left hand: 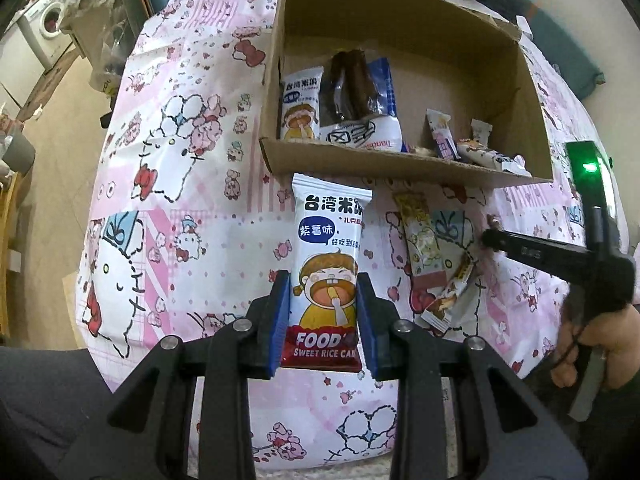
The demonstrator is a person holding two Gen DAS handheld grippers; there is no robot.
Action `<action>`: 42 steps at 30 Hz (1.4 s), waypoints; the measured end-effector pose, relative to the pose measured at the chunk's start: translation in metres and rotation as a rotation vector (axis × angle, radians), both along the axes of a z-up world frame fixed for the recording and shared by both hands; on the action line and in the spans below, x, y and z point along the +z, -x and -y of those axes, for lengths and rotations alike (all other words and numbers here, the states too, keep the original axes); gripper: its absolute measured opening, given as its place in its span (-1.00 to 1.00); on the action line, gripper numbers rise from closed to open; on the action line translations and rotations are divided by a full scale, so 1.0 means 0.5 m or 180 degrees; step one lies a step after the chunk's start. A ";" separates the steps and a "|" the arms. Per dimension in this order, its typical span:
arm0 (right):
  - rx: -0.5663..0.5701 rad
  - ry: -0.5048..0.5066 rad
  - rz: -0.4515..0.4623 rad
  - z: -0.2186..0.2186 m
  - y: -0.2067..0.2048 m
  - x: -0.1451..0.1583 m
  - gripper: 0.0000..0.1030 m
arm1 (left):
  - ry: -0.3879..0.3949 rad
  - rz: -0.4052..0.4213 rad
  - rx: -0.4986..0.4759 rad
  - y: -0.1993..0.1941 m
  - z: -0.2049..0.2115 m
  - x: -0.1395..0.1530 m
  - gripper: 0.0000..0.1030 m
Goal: Organize snacks
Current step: 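Grasp a FOOD rice cake packet with the left gripper while the right grasps a clear orange packet, then lift both held packets and carry them over the box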
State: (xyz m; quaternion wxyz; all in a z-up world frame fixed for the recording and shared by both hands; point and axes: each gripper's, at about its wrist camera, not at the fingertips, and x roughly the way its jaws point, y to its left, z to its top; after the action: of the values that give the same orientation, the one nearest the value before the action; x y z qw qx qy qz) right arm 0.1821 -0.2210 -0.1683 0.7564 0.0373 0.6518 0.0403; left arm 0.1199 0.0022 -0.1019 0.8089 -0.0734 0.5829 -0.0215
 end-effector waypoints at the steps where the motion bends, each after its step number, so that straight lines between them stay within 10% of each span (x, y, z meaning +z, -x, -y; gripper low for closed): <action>1: -0.0028 -0.0071 0.0009 0.005 0.008 0.009 -0.68 | -0.0007 0.0008 0.0012 0.000 -0.001 0.001 -0.47; 14: 0.0026 -0.0632 0.0251 0.042 0.090 0.126 -0.68 | -0.0116 0.0266 0.0049 0.004 -0.011 0.032 -0.47; 25: -0.0006 -0.1377 0.0827 0.083 0.148 0.259 -0.68 | -0.0022 0.0767 0.0128 0.000 -0.036 0.166 -0.47; 42: -0.0085 -0.1608 0.1582 0.121 0.029 0.380 -0.68 | -0.0216 0.1307 -0.0115 -0.137 -0.009 0.281 -0.47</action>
State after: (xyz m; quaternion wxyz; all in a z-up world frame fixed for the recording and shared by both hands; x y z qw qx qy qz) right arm 0.1674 -0.2813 0.0218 0.8593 0.2207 0.4167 0.1982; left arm 0.1884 0.0067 0.0384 0.9122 -0.0298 0.4074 -0.0310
